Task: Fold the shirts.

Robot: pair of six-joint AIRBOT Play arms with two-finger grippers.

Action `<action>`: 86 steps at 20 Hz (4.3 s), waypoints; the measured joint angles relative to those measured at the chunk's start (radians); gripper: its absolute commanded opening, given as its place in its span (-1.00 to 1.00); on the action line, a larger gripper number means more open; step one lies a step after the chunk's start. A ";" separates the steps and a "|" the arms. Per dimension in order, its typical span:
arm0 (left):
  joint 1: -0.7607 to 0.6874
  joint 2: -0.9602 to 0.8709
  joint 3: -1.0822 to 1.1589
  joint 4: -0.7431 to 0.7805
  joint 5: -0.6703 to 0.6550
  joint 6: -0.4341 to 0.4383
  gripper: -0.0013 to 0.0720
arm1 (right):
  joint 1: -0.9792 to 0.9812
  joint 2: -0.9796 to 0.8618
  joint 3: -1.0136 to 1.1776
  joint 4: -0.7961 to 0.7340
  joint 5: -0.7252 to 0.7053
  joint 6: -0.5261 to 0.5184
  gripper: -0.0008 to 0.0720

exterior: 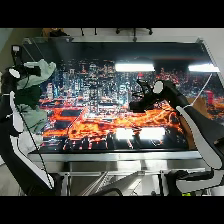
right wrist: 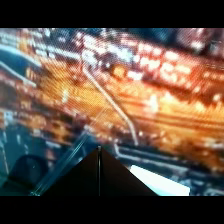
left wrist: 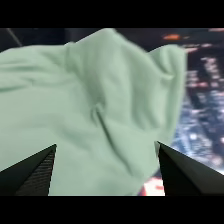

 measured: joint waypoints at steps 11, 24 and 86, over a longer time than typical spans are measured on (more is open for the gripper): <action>0.058 -0.194 0.052 0.017 0.190 0.017 -0.91 | 0.000 -0.005 0.000 0.063 0.003 0.000 -0.93; -0.142 0.377 0.028 0.003 -0.044 -0.192 -0.91 | 0.000 -0.014 0.000 0.071 0.001 0.000 -0.93; -0.419 1.135 -0.505 -0.689 -0.568 -0.229 -0.93 | -0.258 0.206 0.455 0.573 0.029 -0.442 -0.94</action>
